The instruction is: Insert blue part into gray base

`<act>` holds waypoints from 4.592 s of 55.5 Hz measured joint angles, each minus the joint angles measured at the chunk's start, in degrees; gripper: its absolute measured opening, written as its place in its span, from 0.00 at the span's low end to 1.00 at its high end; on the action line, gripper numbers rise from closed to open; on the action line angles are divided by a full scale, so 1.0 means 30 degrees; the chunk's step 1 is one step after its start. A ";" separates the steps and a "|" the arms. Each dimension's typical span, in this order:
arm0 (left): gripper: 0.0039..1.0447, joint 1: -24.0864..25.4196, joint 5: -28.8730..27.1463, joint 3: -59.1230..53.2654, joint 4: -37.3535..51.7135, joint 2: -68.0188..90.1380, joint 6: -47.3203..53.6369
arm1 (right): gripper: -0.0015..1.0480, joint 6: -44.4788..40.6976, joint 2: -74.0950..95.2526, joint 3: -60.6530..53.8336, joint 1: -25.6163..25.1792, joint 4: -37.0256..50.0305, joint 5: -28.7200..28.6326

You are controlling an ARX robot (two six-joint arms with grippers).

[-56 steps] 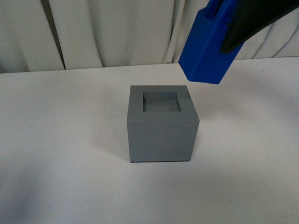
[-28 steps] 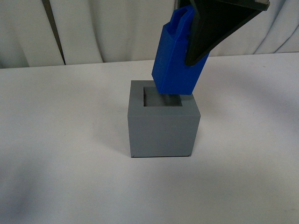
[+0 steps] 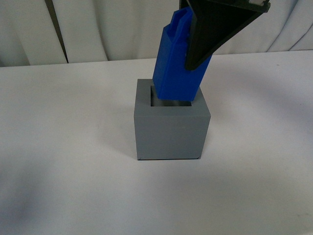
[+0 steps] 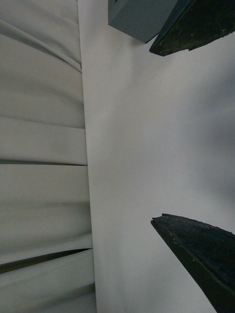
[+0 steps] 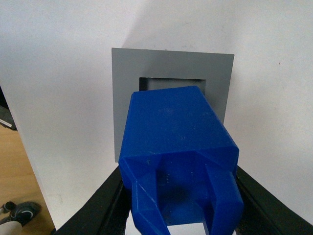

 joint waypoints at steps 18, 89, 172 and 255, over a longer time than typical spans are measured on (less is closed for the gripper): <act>0.94 0.0000 0.0000 0.0000 0.0000 0.0000 0.0000 | 0.46 0.0568 0.0073 -0.0466 0.0029 0.0364 0.0117; 0.94 0.0000 0.0007 0.0000 0.0000 0.0000 0.0000 | 0.46 0.1435 0.0947 0.0656 0.0255 -0.0022 0.0495; 0.94 0.0000 0.0000 0.0000 0.0000 0.0000 0.0000 | 0.46 0.0991 0.1122 0.0474 0.0342 0.0568 0.1333; 0.94 0.0000 0.0007 0.0000 0.0000 0.0000 0.0000 | 0.93 0.1464 0.1362 0.2237 0.0189 -0.0641 -0.0408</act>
